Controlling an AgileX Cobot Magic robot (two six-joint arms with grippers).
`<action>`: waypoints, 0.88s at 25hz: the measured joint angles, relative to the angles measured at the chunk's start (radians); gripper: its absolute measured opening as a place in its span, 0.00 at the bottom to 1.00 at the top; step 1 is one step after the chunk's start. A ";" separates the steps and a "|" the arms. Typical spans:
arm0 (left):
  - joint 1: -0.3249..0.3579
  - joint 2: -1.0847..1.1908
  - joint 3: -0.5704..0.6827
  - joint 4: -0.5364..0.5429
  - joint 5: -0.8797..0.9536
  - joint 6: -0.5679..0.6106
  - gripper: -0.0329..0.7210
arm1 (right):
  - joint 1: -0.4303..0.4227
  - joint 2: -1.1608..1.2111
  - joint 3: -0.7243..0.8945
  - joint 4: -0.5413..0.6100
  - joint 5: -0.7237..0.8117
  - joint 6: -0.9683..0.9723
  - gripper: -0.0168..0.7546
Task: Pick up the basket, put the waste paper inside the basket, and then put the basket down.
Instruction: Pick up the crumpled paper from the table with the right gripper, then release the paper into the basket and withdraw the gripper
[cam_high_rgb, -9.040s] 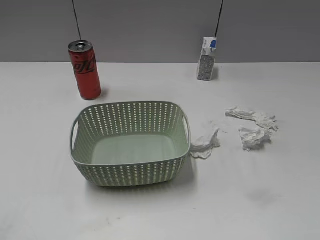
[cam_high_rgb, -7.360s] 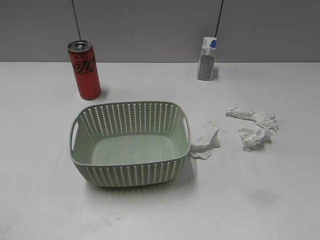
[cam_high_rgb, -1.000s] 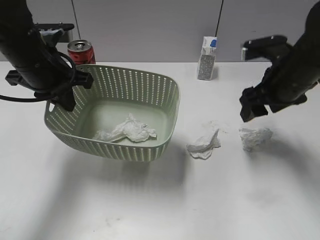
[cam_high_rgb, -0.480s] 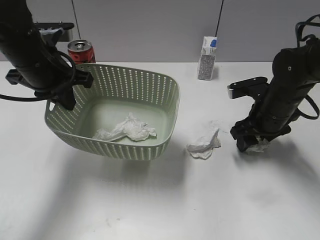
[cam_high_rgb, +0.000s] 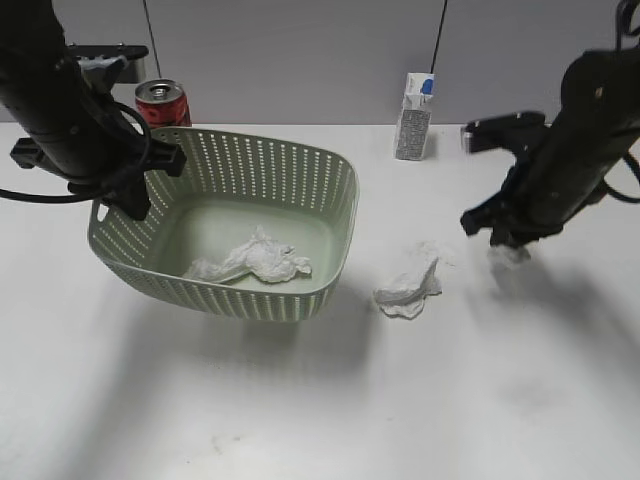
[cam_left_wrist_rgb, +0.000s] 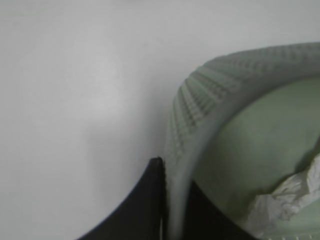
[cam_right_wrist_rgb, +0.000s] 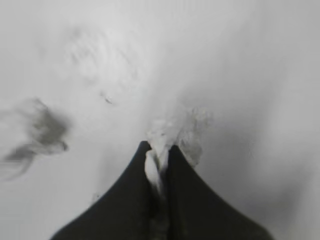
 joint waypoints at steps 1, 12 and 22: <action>0.000 0.000 0.000 0.000 0.000 0.000 0.04 | 0.004 -0.029 -0.026 0.033 0.006 -0.023 0.04; 0.000 0.000 0.000 0.002 0.000 0.000 0.04 | 0.343 -0.185 -0.234 0.375 -0.057 -0.258 0.04; 0.000 0.000 0.000 0.002 0.000 0.000 0.04 | 0.447 0.005 -0.235 0.370 -0.101 -0.264 0.47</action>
